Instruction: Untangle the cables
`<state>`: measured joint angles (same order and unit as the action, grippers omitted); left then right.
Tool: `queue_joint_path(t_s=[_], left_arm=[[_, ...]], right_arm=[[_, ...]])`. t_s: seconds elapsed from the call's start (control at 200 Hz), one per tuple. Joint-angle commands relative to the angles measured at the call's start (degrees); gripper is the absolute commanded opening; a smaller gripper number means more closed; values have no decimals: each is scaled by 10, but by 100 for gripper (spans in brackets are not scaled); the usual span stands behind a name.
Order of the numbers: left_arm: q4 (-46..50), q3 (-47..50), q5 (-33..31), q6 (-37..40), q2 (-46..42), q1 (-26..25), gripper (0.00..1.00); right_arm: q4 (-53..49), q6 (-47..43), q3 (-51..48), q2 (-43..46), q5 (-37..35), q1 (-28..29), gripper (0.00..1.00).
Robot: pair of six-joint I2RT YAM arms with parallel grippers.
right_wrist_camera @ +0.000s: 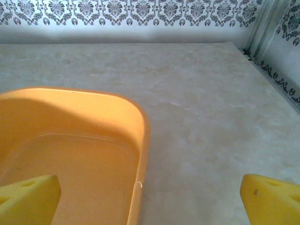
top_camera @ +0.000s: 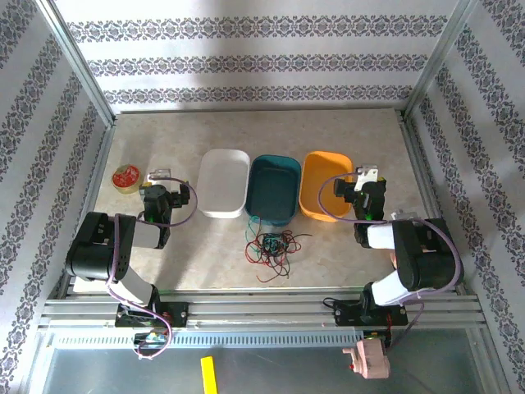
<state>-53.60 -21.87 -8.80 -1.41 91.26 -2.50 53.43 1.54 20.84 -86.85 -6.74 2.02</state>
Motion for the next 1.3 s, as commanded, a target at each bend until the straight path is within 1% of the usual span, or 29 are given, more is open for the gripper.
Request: queue_joint_path(t_s=[0.0, 1.294], left_arm=[[-34, 7, -3, 3, 2, 8, 99], [-34, 9, -3, -1, 1, 12, 99]], right_arm=[[11, -4, 3, -4, 12, 2, 98], [8, 4, 5, -5, 26, -8, 98]])
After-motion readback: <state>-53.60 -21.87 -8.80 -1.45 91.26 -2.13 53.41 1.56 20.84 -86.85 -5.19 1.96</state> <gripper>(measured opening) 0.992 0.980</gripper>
